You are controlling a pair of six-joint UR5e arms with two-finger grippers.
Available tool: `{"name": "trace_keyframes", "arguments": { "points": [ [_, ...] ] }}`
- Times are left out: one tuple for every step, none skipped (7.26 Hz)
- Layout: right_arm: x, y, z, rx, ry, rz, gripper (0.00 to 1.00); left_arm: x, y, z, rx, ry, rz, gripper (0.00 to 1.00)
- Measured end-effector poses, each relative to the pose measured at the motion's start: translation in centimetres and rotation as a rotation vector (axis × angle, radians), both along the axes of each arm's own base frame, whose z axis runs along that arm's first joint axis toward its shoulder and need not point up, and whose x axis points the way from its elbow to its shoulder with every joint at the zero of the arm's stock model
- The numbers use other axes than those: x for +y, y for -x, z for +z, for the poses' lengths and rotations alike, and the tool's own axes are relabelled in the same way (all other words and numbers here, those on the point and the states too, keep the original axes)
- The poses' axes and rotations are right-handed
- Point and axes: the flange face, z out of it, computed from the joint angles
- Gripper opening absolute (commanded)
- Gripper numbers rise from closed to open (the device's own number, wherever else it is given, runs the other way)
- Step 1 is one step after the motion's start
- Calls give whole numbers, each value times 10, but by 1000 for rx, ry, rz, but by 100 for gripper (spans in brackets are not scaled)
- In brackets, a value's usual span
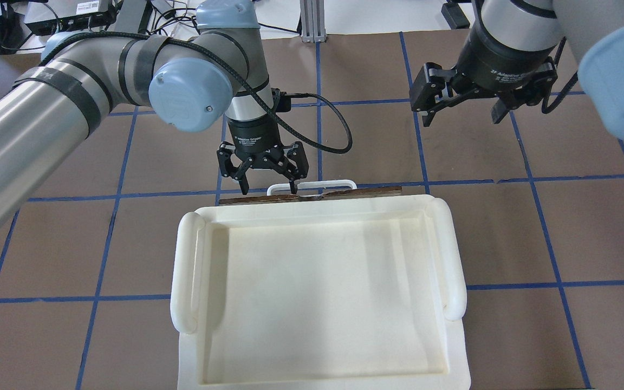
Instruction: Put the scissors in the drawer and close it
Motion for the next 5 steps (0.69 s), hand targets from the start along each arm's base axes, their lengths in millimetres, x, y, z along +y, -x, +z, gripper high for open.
{"name": "trace_keyframes", "arguments": {
  "points": [
    [0,0,0,0,0,1,100,8,-1,0,1,-33,3,100],
    [0,0,0,0,1,1,100,17,-2,2,-5,-72,4,100],
    [0,0,0,1,1,1,100,25,-3,3,-11,-102,3,100],
    [0,0,0,1,1,-1,100,29,-3,3,-15,-117,0,100],
    [0,0,-1,1,0,-2,100,32,-2,1,-17,-126,-3,100]
  ]
}}
